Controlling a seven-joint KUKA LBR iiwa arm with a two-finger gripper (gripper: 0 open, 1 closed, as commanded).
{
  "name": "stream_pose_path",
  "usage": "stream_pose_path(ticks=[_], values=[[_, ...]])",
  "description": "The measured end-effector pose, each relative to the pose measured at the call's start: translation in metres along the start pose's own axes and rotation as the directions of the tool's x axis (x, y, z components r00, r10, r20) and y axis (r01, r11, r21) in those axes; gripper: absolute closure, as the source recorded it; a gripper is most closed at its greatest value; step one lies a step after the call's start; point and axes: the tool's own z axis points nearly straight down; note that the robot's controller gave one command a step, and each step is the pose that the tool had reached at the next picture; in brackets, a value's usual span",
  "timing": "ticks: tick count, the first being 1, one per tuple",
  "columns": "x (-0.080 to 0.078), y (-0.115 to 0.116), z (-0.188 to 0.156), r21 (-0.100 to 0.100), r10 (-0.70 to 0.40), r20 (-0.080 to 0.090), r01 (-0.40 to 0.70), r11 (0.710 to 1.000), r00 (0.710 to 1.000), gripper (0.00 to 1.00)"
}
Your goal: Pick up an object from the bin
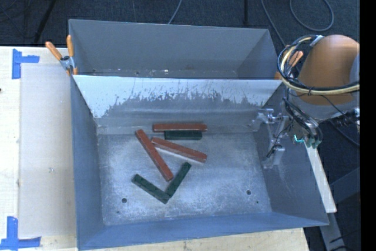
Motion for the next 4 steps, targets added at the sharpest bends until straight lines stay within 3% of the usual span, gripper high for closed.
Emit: stream_pose_path(ticks=[1, 2, 3, 4], values=[[0.047, 0.039, 0.081, -0.002, -0.003, -0.004, 0.003, 1.0, 1.0, 0.0], [0.102, 0.065, 0.01, 0.003, -0.333, 0.006, 0.333, 0.943, 0.943, 0.0], [0.103, 0.135, 0.086, 0.004, -0.302, 0.014, 0.302, 0.953, 0.953, 0.0], [0.091, 0.183, 0.085, 0.001, -0.085, 0.009, 0.085, 0.996, 0.996, 0.0]])
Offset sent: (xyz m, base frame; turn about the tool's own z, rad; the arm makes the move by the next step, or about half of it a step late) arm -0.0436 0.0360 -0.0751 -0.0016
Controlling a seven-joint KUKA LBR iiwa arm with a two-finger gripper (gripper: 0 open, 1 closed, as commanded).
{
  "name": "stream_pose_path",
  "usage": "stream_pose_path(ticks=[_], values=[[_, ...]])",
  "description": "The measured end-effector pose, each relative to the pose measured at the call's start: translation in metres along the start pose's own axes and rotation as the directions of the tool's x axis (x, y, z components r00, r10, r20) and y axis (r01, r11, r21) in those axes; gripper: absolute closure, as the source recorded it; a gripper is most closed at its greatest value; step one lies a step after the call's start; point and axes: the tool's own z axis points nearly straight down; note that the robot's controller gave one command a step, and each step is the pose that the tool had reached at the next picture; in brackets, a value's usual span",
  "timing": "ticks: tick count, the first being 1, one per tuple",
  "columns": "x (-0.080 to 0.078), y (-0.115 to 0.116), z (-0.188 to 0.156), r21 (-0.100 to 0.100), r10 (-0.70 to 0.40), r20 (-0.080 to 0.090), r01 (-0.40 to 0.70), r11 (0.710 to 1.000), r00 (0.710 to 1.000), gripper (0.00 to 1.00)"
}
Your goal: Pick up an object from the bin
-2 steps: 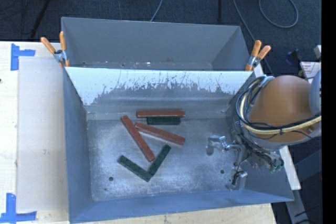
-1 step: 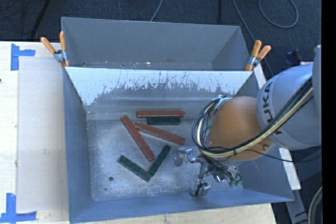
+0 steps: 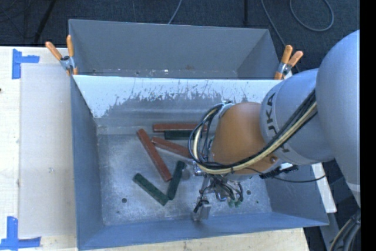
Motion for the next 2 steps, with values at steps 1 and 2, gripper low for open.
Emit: stream_pose_path(ticks=[1, 2], values=[[-0.0185, 0.107, 0.0046, -0.002, -0.116, 0.001, 0.116, 0.993, 0.993, 0.0], [-0.0182, 0.1034, 0.0048, 0.001, -0.114, -0.002, 0.114, 0.993, 0.993, 1.0]])
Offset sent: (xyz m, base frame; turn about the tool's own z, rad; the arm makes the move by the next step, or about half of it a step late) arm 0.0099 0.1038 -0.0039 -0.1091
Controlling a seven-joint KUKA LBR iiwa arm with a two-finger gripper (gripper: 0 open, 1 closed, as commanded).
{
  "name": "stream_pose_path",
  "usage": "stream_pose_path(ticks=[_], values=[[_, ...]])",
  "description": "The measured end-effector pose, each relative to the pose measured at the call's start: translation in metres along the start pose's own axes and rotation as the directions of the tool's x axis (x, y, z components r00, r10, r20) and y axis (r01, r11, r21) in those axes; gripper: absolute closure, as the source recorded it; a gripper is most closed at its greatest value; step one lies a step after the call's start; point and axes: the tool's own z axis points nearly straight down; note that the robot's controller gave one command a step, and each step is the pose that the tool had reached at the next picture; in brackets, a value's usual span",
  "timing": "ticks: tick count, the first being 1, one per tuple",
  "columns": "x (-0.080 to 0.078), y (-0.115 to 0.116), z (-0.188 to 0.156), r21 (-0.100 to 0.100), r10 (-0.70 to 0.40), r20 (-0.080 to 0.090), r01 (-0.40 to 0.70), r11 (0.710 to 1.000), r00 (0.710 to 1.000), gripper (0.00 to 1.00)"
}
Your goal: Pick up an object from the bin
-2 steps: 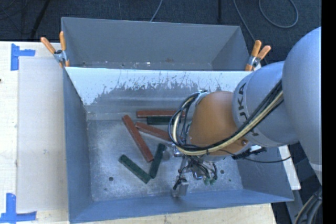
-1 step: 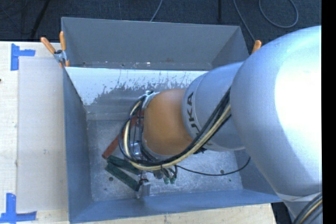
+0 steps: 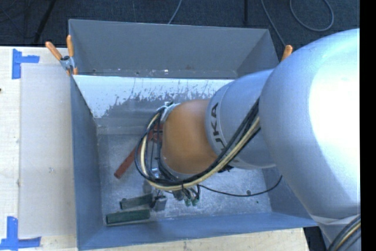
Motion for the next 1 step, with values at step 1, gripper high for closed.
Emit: stream_pose_path(ticks=[1], values=[[-0.0101, -0.0153, -0.1364, 0.0, -0.011, 0.008, 0.011, 1.0, 1.0, 1.0]])
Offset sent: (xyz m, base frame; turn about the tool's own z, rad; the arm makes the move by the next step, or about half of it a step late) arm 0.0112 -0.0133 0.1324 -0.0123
